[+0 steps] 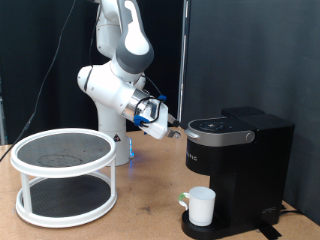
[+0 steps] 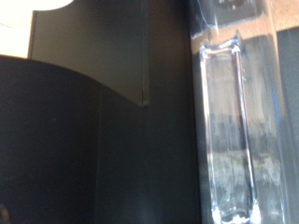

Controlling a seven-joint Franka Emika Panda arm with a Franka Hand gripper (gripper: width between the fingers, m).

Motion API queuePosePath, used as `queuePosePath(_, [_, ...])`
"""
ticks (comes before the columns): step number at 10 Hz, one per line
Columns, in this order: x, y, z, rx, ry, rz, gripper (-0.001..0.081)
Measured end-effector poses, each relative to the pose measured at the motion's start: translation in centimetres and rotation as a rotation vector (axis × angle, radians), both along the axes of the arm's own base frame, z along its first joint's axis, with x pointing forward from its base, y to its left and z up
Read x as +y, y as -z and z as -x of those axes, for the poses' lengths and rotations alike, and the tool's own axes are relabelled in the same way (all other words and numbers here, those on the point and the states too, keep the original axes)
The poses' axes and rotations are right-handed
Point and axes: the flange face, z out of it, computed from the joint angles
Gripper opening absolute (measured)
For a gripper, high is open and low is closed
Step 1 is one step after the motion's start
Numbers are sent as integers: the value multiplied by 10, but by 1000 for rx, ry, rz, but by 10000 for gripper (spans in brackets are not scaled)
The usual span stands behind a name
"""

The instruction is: Make a cup of coffee with the keurig machine

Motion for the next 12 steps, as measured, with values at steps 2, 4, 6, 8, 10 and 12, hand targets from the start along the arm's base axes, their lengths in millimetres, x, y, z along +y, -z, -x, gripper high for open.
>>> queuePosePath(2, [1, -19, 0, -78, 6, 59, 734])
queuePosePath(4, [3, -48, 2, -150, 6, 57, 734])
queuePosePath(6, [4, -78, 5, -184, 22, 26, 734])
queuePosePath(8, [5, -108, 8, -211, 52, -13, 734])
queuePosePath(10, [6, -138, 13, -227, 69, -58, 734])
queuePosePath(12, [6, -157, 22, -227, 86, -104, 734])
